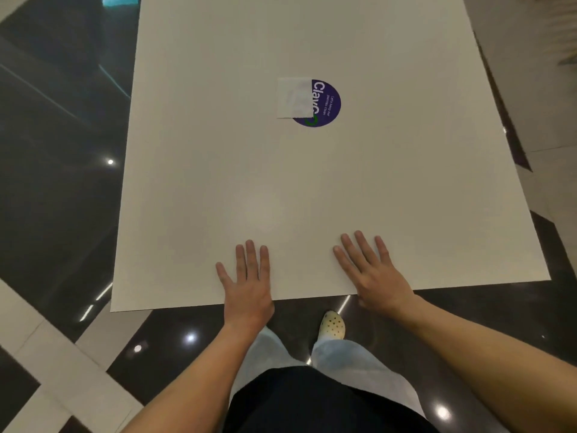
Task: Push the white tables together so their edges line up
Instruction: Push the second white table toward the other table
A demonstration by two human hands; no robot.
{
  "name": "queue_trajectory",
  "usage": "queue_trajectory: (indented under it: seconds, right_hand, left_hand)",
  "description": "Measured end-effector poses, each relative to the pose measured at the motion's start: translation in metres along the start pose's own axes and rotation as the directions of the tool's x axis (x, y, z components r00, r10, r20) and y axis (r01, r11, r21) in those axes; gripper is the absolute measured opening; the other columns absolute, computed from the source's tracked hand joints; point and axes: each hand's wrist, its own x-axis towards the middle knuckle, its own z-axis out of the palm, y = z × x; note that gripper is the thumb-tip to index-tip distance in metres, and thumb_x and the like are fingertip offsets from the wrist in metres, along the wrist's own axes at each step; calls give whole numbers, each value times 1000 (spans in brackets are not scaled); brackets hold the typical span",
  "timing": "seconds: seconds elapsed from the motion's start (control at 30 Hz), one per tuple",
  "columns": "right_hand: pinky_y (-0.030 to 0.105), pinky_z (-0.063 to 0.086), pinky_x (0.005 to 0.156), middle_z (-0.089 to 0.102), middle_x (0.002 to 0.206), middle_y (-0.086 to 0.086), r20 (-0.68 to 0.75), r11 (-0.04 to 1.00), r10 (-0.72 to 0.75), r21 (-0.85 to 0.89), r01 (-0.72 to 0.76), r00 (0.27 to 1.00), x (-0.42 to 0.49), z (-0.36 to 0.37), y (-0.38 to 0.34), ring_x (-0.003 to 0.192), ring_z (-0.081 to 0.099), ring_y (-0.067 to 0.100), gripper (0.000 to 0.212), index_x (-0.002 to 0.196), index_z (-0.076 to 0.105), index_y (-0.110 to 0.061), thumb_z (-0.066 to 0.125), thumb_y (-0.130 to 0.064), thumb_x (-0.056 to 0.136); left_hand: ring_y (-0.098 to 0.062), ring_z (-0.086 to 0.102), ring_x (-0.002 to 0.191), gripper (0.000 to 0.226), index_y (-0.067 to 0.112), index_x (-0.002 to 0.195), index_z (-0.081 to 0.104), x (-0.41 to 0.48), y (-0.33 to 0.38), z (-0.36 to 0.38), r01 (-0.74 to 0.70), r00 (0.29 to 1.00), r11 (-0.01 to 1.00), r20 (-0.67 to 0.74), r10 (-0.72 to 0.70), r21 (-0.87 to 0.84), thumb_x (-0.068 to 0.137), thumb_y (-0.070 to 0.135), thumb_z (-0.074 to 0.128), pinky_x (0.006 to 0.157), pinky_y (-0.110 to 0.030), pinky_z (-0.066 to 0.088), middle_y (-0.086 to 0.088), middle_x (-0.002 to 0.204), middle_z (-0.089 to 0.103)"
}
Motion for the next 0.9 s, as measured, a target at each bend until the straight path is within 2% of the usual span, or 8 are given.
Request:
queue_trajectory:
  seconds: [0.13,0.4,0.63,0.9]
  right_hand:
    - [64,15,107,15,152,20,-6,999,-46,-22,45,999,-11,3,42,139,14,44,117,147,13,-8,79,-12,50]
    - [60,7,111,9,155,16,-34,997,-81,-4,81,996,-18,17,69,142,5,40,115,149,5,-12,74,-15,57]
    - [58,5,112,2,155,14,3,997,-70,19,70,998,-19,16,72,142,0,37,125,149,-2,-15,80,-33,57]
    - [55,-3,112,-5,156,10,27,997,-13,76,11,1000,-21,12,67,143,-6,34,120,148,-8,-22,76,-39,64]
  left_hand:
    - [-38,-36,130,112,6,137,-32,3,40,-7,25,999,999,44,-24,-27,81,46,57,101,-68,-10,-21,143,-38]
    - [-35,-40,128,114,8,135,-36,4,66,-10,57,997,997,50,-54,-60,81,57,52,103,-66,-9,-18,139,-43]
    - [-35,-39,129,113,8,137,-34,4,69,-12,57,996,996,75,-52,-62,80,55,53,103,-66,-8,-18,137,-46]
    - [-34,-43,126,109,9,135,-37,4,69,-15,63,995,995,80,-57,-75,85,45,54,104,-64,-9,-17,140,-42]
